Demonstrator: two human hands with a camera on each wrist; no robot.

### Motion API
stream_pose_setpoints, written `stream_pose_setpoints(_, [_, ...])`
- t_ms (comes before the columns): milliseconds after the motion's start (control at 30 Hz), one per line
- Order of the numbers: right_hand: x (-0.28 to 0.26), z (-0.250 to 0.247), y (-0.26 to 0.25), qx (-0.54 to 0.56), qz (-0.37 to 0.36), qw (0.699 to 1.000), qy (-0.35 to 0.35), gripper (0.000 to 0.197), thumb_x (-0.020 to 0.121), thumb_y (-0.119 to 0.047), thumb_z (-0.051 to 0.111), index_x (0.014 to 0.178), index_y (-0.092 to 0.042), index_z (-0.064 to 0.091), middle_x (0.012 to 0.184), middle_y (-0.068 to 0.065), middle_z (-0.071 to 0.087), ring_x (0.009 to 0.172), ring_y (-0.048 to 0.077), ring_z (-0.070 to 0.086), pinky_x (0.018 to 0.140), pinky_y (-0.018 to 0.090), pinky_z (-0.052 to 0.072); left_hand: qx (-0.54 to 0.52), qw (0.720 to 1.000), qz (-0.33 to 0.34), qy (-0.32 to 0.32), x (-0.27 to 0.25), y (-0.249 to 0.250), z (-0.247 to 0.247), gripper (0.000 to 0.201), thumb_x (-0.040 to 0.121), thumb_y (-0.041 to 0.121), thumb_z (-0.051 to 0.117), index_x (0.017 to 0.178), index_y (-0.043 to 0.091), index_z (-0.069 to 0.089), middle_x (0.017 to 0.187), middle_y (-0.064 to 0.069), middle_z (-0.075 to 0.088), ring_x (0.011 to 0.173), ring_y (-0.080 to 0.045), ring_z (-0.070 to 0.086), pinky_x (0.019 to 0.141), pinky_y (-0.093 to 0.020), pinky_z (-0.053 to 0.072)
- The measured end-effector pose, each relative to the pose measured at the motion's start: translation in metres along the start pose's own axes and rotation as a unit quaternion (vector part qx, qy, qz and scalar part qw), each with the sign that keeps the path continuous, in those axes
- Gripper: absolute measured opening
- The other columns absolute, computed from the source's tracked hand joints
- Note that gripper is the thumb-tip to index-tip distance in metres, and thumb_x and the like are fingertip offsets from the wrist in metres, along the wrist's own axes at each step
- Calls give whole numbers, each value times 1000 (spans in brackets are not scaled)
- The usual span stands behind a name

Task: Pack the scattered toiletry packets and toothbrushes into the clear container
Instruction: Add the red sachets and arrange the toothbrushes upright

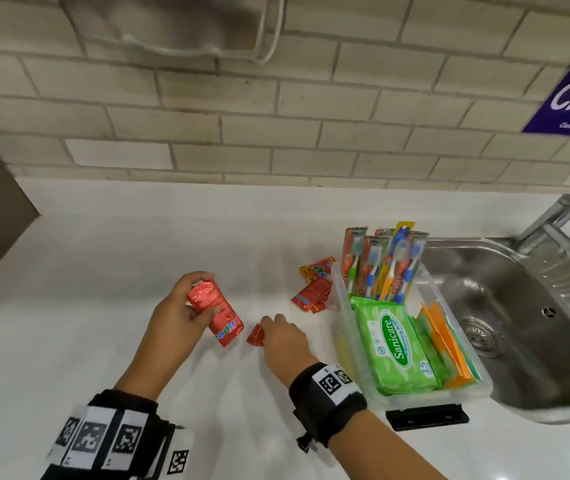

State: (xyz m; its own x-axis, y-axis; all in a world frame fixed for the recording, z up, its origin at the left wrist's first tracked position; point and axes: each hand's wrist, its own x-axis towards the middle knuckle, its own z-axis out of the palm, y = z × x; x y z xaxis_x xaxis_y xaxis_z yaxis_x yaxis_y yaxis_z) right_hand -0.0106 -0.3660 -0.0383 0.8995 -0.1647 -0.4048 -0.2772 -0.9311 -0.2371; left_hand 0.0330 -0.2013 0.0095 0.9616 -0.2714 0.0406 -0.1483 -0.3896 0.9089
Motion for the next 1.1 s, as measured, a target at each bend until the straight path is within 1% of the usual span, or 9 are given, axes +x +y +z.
stream_pose_setpoints(133, [-12,4,5,28,3,1000,-7,34,88,0,50,121,1,45,125,20,46,109,38,56,91,41,46,-18,998,52,10,8,27,18,44,80,8,68,95,46,53,97,6,64,85,-7,62,65,-11,46])
stream_pose_setpoints(233, [-21,9,6,47,-1,999,6,36,87,-1,52,122,2,43,122,21,51,105,40,58,79,41,46,-59,995,83,-5,11,58,34,38,80,10,68,96,43,56,96,8,64,88,-12,62,71,-17,51])
stream_pose_setpoints(400, [-25,14,12,5,-53,999,-6,40,83,7,53,121,7,43,120,26,55,109,42,55,67,38,40,-177,973,79,-128,16,108,75,41,75,5,71,97,37,59,84,1,71,77,-8,68,69,-22,58])
stream_pose_setpoints(533, [-37,2,11,23,-102,994,-19,22,92,0,40,103,11,57,107,29,63,101,43,59,81,45,46,-155,963,86,-202,20,127,108,40,75,5,72,97,35,59,85,-2,72,75,-8,68,71,-31,57])
stream_pose_setpoints(633, [-62,-13,18,42,-169,984,-20,23,89,0,45,73,6,60,65,18,53,83,42,58,67,39,40,-178,963,91,-180,27,128,117,42,76,3,70,97,37,58,87,-3,69,76,-9,68,69,-26,58])
stream_pose_setpoints(767, [-108,-52,46,77,-228,970,-7,33,81,-8,59,52,-4,44,56,13,39,59,31,41,51,30,29,-232,959,57,-151,36,122,120,45,79,-3,65,101,35,57,87,-5,62,73,-9,66,63,-23,59])
stream_pose_setpoints(867, [-134,-95,71,98,-168,981,-5,22,80,-19,61,70,0,65,69,14,57,66,29,49,53,28,34,-231,962,57,-134,41,115,118,37,81,-4,63,93,30,62,91,-4,61,74,-10,66,62,-18,57])
stream_pose_setpoints(967, [-150,-138,104,158,-77,984,31,5,74,-14,65,69,-16,66,69,0,57,62,15,52,59,23,43,-211,966,74,-130,44,111,120,37,79,-5,64,89,30,64,89,3,64,75,-10,66,64,-20,58])
stream_pose_setpoints(1100, [-141,-183,159,327,21,934,144,5,64,-7,66,68,-10,65,71,8,71,64,19,64,72,36,58,-137,974,124,-130,43,118,131,47,74,0,71,87,43,60,86,9,65,78,-15,67,72,-30,57])
